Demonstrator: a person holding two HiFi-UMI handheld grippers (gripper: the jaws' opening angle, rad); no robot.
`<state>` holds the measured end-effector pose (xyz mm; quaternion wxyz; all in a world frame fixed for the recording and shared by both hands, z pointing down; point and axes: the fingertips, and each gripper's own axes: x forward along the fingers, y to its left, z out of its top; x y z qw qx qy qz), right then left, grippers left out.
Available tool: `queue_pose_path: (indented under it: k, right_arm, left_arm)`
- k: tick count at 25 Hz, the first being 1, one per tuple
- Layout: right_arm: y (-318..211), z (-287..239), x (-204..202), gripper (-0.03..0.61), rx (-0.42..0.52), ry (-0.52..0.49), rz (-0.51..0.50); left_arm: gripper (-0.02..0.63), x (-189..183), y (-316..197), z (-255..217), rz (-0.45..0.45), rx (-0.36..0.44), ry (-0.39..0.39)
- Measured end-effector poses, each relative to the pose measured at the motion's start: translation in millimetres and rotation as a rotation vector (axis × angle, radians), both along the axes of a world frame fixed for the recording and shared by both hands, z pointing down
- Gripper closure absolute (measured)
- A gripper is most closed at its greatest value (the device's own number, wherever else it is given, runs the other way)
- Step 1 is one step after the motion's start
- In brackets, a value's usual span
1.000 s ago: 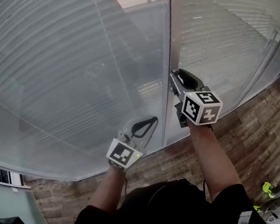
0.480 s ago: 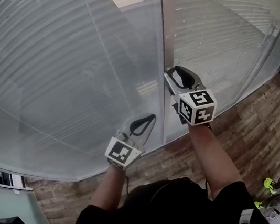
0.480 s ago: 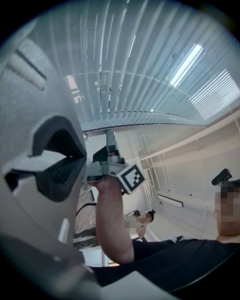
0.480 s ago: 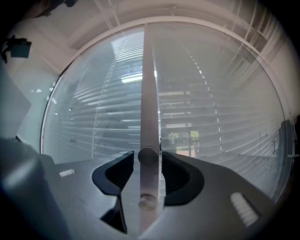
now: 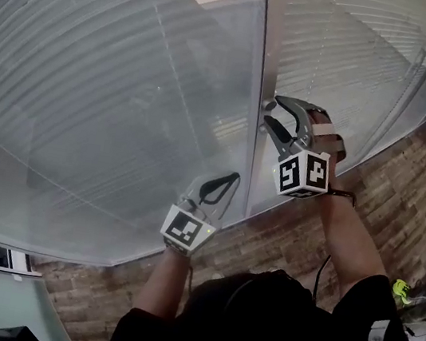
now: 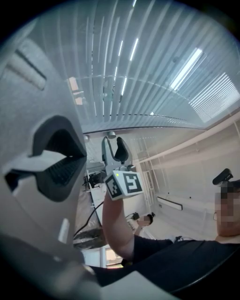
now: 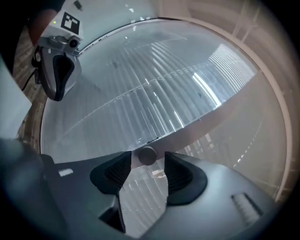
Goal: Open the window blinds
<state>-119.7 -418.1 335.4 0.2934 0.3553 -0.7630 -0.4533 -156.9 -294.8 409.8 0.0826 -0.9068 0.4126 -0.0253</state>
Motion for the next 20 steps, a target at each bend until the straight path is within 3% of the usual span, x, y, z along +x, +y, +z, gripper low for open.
queue_pose_path:
  k: [8,10,12,20]
  right_arm:
    - [-3,0,-11,0.365,0.052,0.099,-0.018]
    - [-4,1,-11,0.384,0.061,0.116,-0.013]
    - [-6,1,-11,0.448,0.075,0.128,-0.001]
    - [-5,2,-13,0.451,0.047,0.075,0.003]
  left_arm:
    - [0.609,4,2,-8,-0.01,0.005,0.005]
    - [0.61,3,2,-8,-0.011,-0.016,0.009]
    - [0.61,-1,-1,-5,-0.013,-0.004,0.01]
    - [0.609,-4,-2,0,-0.012,-0.002,-0.005]
